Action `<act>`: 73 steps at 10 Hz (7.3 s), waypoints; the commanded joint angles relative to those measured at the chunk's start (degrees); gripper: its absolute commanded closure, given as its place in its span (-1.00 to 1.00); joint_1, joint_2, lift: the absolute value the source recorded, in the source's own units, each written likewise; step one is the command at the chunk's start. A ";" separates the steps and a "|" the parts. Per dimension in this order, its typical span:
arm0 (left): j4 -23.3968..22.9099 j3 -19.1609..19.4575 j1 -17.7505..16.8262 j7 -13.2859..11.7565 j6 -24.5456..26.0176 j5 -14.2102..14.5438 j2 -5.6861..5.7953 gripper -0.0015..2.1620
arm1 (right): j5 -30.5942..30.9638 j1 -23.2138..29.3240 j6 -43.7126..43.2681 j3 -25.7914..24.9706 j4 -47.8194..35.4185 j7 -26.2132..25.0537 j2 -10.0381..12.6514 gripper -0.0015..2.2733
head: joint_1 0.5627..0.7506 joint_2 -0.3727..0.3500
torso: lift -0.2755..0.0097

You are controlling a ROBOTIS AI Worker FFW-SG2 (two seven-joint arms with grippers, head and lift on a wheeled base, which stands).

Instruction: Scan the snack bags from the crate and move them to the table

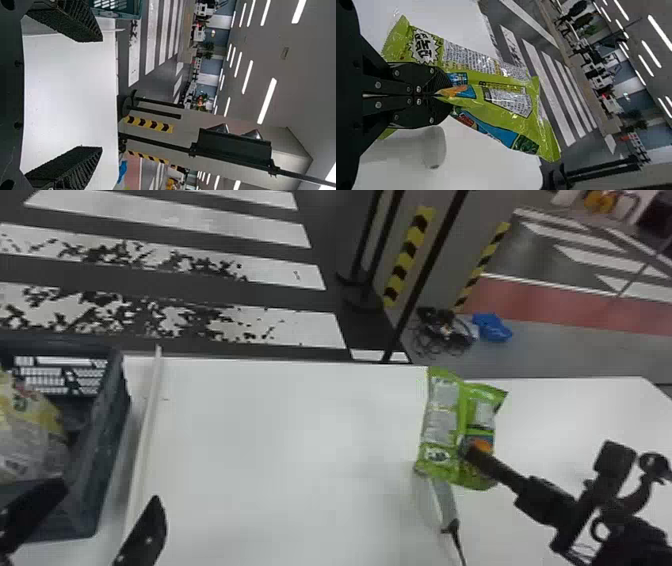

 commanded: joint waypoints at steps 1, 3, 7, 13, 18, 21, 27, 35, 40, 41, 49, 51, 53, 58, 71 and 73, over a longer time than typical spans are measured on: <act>0.09 0.00 -0.13 0.00 0.00 0.08 0.32 -0.99 | -0.34 -3.74 -4.14 -2.57 6.40 -2.20 -1.96 0.97 | 0.41 -0.94 | 0.27; 1.32 -0.80 -0.83 -0.18 0.00 -0.01 0.58 -0.99 | 0.89 -8.40 -13.28 -2.22 18.00 -5.28 -6.27 0.97 | 0.41 -0.94 | 0.27; 2.38 -1.67 -2.15 -0.18 1.06 -0.62 1.02 -0.99 | 5.81 -17.89 -31.91 4.55 39.98 -8.80 -14.70 0.98 | 0.41 -0.94 | 0.27; 1.32 -1.76 -1.36 -0.18 0.35 -0.71 1.11 -0.99 | 16.45 -28.44 -38.77 14.22 59.22 -24.88 -18.84 0.97 | 0.41 -0.94 | 0.27; 1.32 -2.55 -1.36 -0.18 0.18 -1.24 1.11 -0.99 | 14.16 -23.78 -34.20 13.60 56.15 -27.96 -18.22 -1.00 | 0.41 -0.94 | 0.27; 0.53 -3.43 -1.36 0.00 0.18 -1.85 1.19 -0.99 | 11.88 -17.19 -29.80 10.97 46.13 -28.22 -16.73 -0.98 | 0.41 -0.94 | 0.27; 0.27 -3.87 -1.62 0.35 0.18 -1.94 1.02 -0.99 | 1.77 5.67 -21.19 4.64 6.40 -20.84 -2.58 -0.93 | 0.41 -0.94 | 0.27; 1.50 -3.87 -2.41 2.11 0.18 -3.17 1.11 -0.99 | 11.17 12.96 -54.24 23.88 1.04 -22.68 5.69 -0.97 | 0.41 -0.94 | 0.27; 1.06 -2.03 -2.76 4.13 1.23 -2.47 1.11 -0.99 | 17.15 17.53 -69.36 32.94 1.57 -28.04 9.82 -0.93 | 0.41 -0.90 | 0.27; -1.14 -0.88 -2.15 4.31 2.64 -2.38 1.19 -0.98 | 17.15 17.88 -69.36 32.94 1.48 -28.31 9.82 -0.93 | 0.41 -0.84 | 0.27; -6.68 12.65 -3.03 7.21 14.24 6.15 -3.64 -0.97 | 17.77 19.82 -70.76 33.20 0.78 -28.31 7.36 -0.93 | 0.41 -0.43 | 0.27; -6.85 15.73 -4.17 7.56 19.51 8.87 -5.22 -0.96 | 17.85 20.17 -70.94 34.34 0.43 -28.31 5.69 -0.93 | 0.41 -0.34 | 0.27; -6.85 19.16 -6.19 7.56 23.91 11.33 -6.45 -0.96 | 17.85 20.52 -70.94 35.49 0.16 -28.13 4.28 -0.93 | 0.41 -0.21 | 0.27; -1.58 23.20 -16.56 8.35 36.39 14.67 -7.24 -0.96 | 19.00 21.49 -70.94 36.37 -1.33 -28.13 2.26 -0.93 | 0.41 0.08 | 0.27; 12.31 18.98 -36.16 16.17 52.56 13.44 -7.33 -0.92 | 19.79 22.01 -75.16 36.63 -0.54 -27.87 0.15 -0.93 | 0.41 0.09 | 0.27; 13.54 18.72 -37.22 16.35 53.61 13.09 -7.33 -0.80 | 19.79 22.36 -76.21 36.80 -0.54 -27.87 0.24 -0.93 | 0.41 0.09 | 0.27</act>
